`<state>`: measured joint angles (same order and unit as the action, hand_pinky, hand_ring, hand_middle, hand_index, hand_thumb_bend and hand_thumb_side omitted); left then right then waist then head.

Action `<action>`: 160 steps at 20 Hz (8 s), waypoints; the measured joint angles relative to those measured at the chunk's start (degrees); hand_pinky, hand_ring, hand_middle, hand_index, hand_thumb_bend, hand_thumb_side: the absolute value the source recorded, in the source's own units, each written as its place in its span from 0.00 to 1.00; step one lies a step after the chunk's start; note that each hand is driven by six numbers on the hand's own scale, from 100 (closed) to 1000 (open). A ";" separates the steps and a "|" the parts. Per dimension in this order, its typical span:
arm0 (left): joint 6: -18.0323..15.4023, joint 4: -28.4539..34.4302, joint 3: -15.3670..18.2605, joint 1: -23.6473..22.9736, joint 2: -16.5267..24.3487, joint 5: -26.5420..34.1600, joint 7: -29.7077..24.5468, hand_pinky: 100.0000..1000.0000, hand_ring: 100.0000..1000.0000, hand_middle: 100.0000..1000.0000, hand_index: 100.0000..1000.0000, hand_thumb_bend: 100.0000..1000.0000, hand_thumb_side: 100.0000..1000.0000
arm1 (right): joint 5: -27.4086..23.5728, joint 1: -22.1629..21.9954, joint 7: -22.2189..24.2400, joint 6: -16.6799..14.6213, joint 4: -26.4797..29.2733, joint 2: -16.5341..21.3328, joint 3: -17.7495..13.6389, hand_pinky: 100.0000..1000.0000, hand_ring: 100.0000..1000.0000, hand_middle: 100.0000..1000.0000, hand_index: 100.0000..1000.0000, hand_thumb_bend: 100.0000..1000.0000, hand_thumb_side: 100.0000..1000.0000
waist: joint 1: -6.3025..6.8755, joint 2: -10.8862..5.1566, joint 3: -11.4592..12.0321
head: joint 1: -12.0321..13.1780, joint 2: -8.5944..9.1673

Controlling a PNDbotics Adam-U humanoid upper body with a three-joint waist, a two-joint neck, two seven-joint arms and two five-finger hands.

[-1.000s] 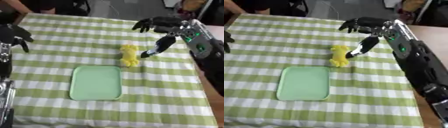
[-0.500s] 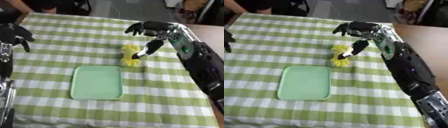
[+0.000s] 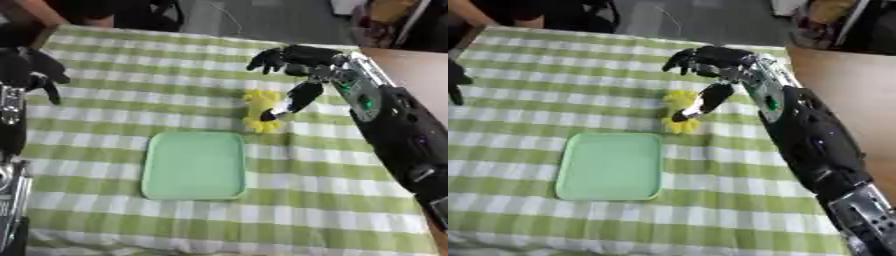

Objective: Pick up objects on the table and place them in the box.

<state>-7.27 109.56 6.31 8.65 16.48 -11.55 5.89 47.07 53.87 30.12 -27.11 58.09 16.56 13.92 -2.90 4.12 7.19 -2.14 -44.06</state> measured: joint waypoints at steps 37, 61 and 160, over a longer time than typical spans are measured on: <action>-0.16 0.34 -0.67 1.04 -0.53 0.26 -0.43 0.15 0.37 0.40 0.36 0.64 1.00 | 5.77 -1.12 -1.86 0.42 -9.45 -2.99 -2.79 0.68 0.73 0.85 0.91 0.66 0.54 | 0.24 0.88 0.75 | -1.41 0.47; -0.32 0.68 -1.07 3.07 -1.03 0.77 -1.04 0.15 0.38 0.40 0.36 0.64 1.00 | 15.34 0.25 -6.05 0.73 -13.78 -3.66 -4.60 0.37 0.49 0.70 0.78 0.53 0.40 | 0.64 2.24 2.51 | -1.93 1.42; -0.40 0.71 -1.74 3.00 -1.02 1.00 -1.69 0.15 0.38 0.41 0.36 0.63 1.00 | -5.02 -1.48 -5.18 -3.98 20.46 -7.35 10.86 0.00 0.01 0.20 0.42 0.00 0.57 | 0.34 1.63 2.20 | -2.50 1.49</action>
<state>-7.67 110.27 4.57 11.65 15.46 -10.55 4.19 42.06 52.39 24.94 -31.09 78.55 9.22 24.78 -2.56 5.75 9.39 -4.64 -42.56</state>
